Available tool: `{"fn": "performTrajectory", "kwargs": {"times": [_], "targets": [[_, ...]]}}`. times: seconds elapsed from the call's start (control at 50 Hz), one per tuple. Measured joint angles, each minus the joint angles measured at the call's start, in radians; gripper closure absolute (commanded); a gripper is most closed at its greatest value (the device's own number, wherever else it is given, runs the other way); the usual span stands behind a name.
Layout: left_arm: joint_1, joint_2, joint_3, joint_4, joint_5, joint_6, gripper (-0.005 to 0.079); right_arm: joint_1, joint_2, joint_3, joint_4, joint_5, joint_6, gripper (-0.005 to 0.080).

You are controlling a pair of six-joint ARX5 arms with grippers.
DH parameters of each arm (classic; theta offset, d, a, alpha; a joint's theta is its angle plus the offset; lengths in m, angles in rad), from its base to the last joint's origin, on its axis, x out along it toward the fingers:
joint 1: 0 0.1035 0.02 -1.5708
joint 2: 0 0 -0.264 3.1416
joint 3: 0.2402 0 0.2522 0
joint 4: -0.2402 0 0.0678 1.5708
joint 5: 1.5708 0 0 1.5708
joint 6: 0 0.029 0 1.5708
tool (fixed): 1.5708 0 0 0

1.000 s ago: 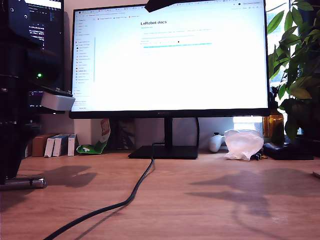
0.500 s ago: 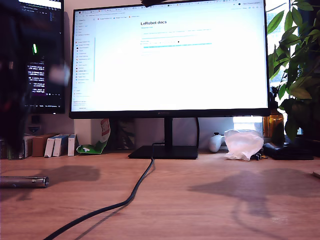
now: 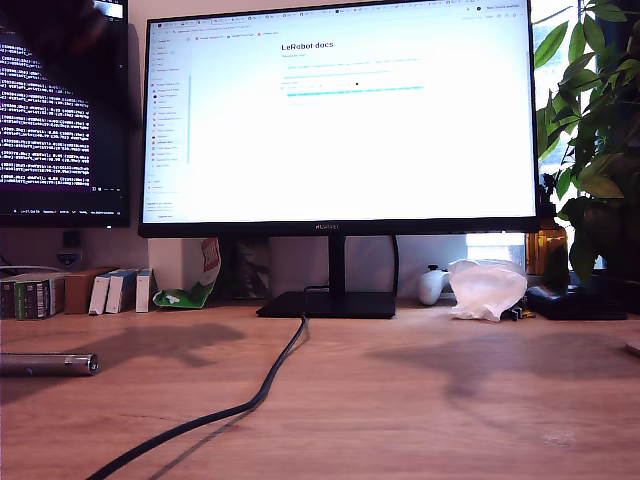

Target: Pick the metallic laser pointer with your right arm, pass it to your left arm, then place it down to the left side of the table

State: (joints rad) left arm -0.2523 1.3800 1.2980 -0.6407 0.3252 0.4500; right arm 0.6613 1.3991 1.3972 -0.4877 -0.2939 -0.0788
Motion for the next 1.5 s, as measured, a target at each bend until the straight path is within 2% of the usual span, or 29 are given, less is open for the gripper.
{"fn": "performTrajectory", "kwargs": {"times": [0.2, 0.34, 0.42, 0.58, 0.76, 0.96, 1.08, 1.26, 1.5], "targets": [[0.043, -0.043, 0.0, 0.165, 0.026, -0.129, 0.0762, -0.08, 0.0, 0.0, 0.232, 0.166, -0.001, 0.0765], [0.094, -0.048, 0.0, 0.319, 0.049, -0.172, 0.0762, -0.151, 0.0, 0.0, 0.407, 0.189, -0.025, 0.0765], [0.136, -0.048, 0.0, 0.391, 0.078, -0.186, 0.0762, -0.218, 0.0, 0.0, 0.476, 0.19, -0.044, 0.0765], [0.211, -0.048, 0.0, 0.51, 0.116, -0.232, 0.0762, -0.396, 0.0, 0.0, 0.525, 0.196, -0.093, 0.0765], [0.293, -0.048, 0.011, 0.547, 0.162, -0.294, 0.0762, -0.59, -0.002, 0.009, 0.509, 0.189, -0.103, 0.0765], [0.362, -0.048, 0.112, 0.546, 0.208, -0.389, 0.0762, -0.731, -0.085, 0.079, 0.502, 0.165, -0.102, 0.0765], [0.379, -0.064, 0.151, 0.534, 0.235, -0.402, 0.0762, -0.765, -0.229, 0.103, 0.477, 0.143, -0.1, 0.0765], [0.376, -0.104, 0.15, 0.468, 0.253, -0.408, 0.0762, -0.764, -0.401, 0.131, 0.404, 0.106, -0.098, 0.0765], [0.377, -0.239, 0.149, 0.46, 0.249, -0.419, 0.0762, -0.764, -0.462, 0.108, 0.337, 0.095, -0.102, 0.0765]]}}
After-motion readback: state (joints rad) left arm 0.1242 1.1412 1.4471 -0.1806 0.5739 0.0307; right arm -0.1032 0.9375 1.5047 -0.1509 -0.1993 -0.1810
